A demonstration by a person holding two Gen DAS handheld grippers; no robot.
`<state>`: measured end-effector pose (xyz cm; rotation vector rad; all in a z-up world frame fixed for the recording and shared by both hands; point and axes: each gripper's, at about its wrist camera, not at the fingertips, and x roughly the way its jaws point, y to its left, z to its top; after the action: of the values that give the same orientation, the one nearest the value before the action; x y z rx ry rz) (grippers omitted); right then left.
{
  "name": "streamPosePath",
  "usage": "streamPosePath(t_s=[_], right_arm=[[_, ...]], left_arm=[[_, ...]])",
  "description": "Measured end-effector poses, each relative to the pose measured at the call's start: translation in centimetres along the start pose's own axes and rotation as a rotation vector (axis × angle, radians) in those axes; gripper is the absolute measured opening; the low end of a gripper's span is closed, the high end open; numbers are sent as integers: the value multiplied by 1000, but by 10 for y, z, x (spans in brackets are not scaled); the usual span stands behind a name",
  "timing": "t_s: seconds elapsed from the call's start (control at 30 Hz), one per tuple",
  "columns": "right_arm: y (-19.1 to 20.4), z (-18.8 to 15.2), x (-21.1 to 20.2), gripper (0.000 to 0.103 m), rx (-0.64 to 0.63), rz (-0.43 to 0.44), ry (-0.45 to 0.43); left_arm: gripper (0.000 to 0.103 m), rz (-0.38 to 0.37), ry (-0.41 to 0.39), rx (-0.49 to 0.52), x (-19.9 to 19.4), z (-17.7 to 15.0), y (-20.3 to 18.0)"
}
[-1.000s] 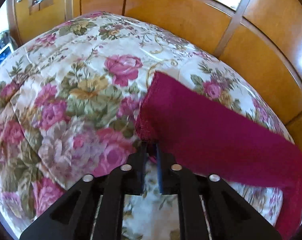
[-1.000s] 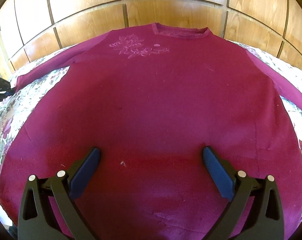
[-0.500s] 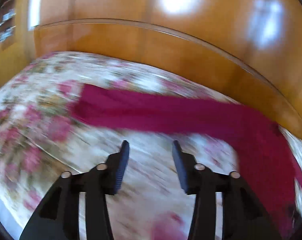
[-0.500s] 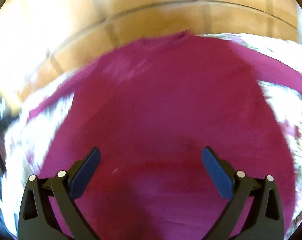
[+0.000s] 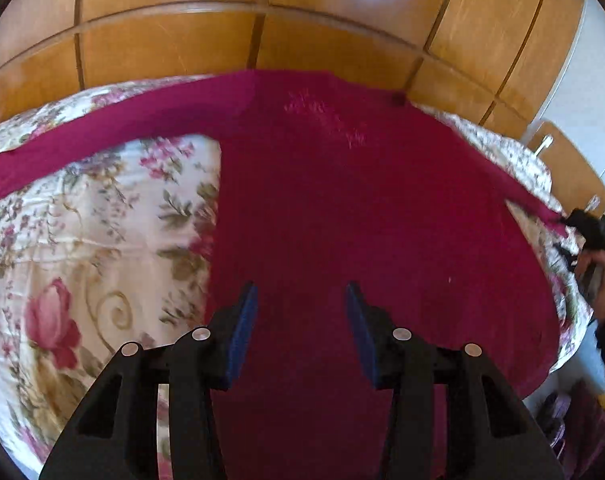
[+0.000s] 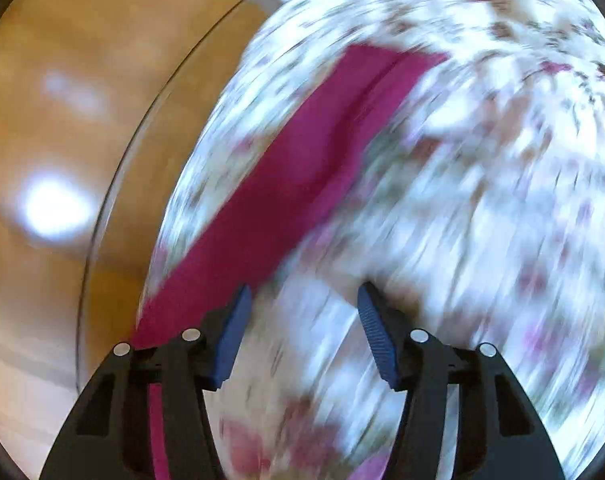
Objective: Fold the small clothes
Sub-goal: 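Grasp the other sleeve cuff with the right tool and lift it, then lay the held sleeve across the sweater body with the right tool and release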
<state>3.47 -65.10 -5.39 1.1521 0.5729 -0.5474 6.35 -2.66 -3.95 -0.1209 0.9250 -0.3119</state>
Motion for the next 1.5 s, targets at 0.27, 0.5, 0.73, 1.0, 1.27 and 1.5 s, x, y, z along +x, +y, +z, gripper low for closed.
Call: streamPosePath(t_s=[0.27,0.5,0.73,1.0,1.27,1.5], right_arm=[[-21,70,30,27,107,-91,-61],[67,66,31,6,-247,-72,-66],[214,-42,31,6,-615,204,60],[325,-225,76,6,-867,373,332],[346,-312,100,74,-962,417,473],[275,-245,54,74,-813,432,410]], left_arm=[[44,44,64,-6,18,0,-13],[44,30,63,-25,16,8,-10],[44,-23,26,-69,8,15,-1],[44,-35,-22,-61,-8,20,9],[44,-65,-46,-97,-5,48,25],[44,-90,-45,-124,23,95,30]])
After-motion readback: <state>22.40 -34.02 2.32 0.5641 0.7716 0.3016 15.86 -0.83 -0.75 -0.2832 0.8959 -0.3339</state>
